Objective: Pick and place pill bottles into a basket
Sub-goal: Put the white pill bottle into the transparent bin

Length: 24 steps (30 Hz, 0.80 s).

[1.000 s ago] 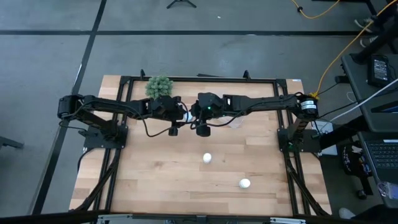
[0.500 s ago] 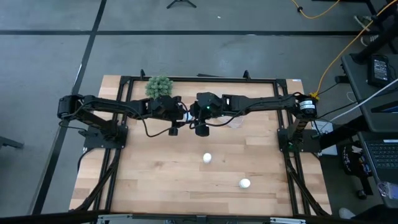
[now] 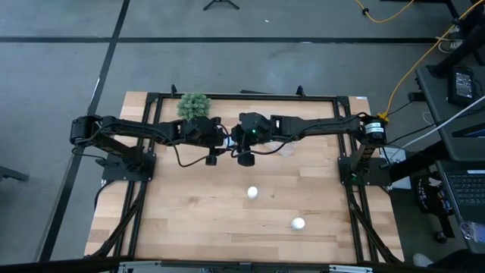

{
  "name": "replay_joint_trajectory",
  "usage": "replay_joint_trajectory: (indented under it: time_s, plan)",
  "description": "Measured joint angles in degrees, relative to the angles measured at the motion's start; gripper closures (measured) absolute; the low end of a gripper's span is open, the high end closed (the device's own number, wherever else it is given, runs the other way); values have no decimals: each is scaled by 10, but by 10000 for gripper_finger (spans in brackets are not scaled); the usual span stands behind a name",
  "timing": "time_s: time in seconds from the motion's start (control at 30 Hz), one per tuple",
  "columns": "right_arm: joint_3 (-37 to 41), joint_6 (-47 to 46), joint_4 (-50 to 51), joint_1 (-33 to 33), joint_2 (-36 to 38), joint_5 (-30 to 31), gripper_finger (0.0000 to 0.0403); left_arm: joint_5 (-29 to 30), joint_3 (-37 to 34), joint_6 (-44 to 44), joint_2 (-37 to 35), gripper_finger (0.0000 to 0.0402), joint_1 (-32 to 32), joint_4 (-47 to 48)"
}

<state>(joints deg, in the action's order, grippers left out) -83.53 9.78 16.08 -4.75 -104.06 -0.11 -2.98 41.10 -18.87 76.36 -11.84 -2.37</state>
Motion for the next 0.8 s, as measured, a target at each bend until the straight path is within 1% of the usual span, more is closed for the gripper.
replay_joint_trajectory:
  time_s: [0.1, 0.3, 0.53, 0.7, 0.8]
  plan:
    - [0, 0, 1, 0, 0, 0, 248, -1, 0, 2, 0, 222, 0, 0]
    - [0, 0, 2, 0, 0, -1, 240, -1, 0, 4, 0, 203, 1, 0]
    - [0, 0, 14, 0, 1, -2, 248, -1, 0, 25, -3, 180, 2, 2]
    - [0, 0, 26, 0, 1, -1, 243, 0, 0, 17, -35, 177, 7, 39]
    - [0, 0, 27, 0, 5, 0, 246, -1, 0, 17, -72, 181, 16, 72]
